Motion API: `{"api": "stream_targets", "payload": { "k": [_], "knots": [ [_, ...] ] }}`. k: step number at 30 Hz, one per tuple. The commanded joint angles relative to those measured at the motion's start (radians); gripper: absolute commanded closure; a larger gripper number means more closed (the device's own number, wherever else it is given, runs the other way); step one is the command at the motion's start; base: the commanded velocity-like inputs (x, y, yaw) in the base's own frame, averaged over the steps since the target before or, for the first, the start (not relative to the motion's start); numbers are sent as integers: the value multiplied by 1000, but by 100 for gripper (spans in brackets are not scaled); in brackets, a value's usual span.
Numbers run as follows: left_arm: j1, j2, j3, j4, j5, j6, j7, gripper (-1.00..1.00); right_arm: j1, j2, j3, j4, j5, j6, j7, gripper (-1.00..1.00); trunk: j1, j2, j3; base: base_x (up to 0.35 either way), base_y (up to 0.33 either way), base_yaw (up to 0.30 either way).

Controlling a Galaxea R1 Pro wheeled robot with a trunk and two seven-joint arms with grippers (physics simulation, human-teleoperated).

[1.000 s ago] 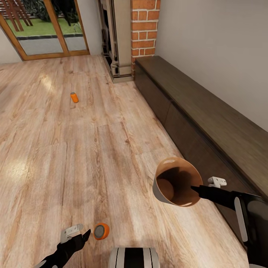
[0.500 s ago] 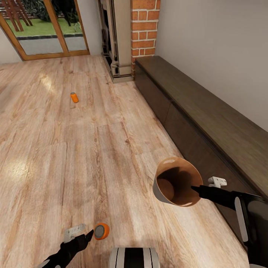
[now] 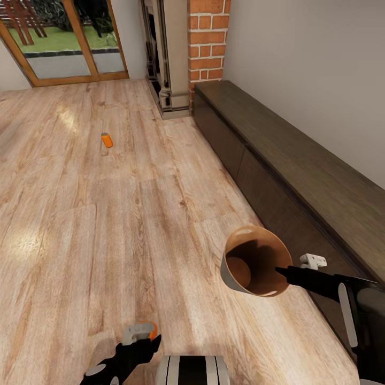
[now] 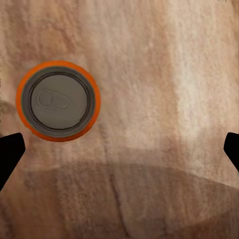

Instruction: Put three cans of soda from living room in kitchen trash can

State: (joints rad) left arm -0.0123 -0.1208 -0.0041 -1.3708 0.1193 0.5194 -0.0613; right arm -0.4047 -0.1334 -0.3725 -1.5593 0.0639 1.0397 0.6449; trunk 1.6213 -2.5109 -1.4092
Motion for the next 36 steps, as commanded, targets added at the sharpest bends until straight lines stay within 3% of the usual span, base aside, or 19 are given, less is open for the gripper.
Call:
{"api": "stream_targets", "payload": {
  "k": [1,6,8,18,25,36],
  "knots": [
    [0,-1,0,-15,-3,1,0,-100,0,0,1,0,-30,7,2,100,0,0,0,0,0,0],
    [0,-2,0,-80,-9,28,6,-100,0,1,3,1,-30,7,2,100,0,0,0,0,0,0],
    [0,-1,0,-94,-10,41,56,-100,0,2,4,1,-30,7,2,100,0,0,0,0,0,0],
    [-32,2,0,-84,-10,48,98,-100,0,7,4,1,-31,7,2,100,0,0,0,0,0,0],
    [-116,2,0,19,-5,42,101,-100,0,9,4,1,-33,7,2,100,0,0,0,0,0,0],
    [-138,6,6,112,-10,32,102,-100,0,8,4,2,-36,7,5,100,0,0,0,0,0,0]
  ]
}}
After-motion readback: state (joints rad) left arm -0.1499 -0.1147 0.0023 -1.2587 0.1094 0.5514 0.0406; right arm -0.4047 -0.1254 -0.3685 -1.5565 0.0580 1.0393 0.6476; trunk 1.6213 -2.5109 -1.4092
